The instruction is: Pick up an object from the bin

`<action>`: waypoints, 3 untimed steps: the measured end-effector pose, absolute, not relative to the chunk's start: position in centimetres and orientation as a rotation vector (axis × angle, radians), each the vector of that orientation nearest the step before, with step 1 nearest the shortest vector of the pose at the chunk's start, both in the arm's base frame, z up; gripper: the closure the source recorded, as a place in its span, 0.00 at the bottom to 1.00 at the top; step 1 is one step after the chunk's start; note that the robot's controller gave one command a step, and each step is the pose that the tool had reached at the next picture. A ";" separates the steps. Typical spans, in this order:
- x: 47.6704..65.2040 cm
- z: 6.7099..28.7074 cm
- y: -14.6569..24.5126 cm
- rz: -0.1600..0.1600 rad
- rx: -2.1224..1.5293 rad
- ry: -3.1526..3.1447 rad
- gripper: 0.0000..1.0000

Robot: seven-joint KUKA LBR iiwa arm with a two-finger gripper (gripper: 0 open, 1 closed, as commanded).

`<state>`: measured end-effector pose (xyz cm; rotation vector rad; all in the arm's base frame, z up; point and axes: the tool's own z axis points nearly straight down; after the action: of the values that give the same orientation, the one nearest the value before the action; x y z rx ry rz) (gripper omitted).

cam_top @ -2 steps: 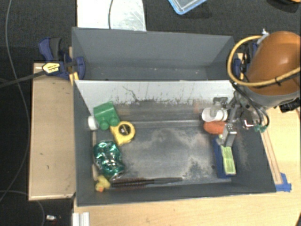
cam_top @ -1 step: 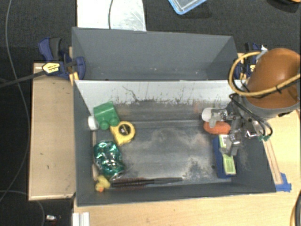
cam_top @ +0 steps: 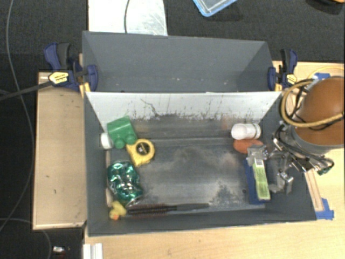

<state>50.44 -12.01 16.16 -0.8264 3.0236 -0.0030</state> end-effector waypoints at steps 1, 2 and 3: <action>50.5 15.4 -12.7 -0.003 -1.181 2.904 0.00; 50.3 7.4 -12.7 -0.008 -1.356 2.831 0.00; 50.3 7.3 -12.4 -0.004 -1.881 2.493 1.00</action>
Offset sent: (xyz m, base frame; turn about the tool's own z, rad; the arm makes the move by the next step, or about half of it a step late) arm -0.0039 -0.0052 -0.0916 -0.3643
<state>50.30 -12.43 7.34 -1.8814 2.4932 -0.0037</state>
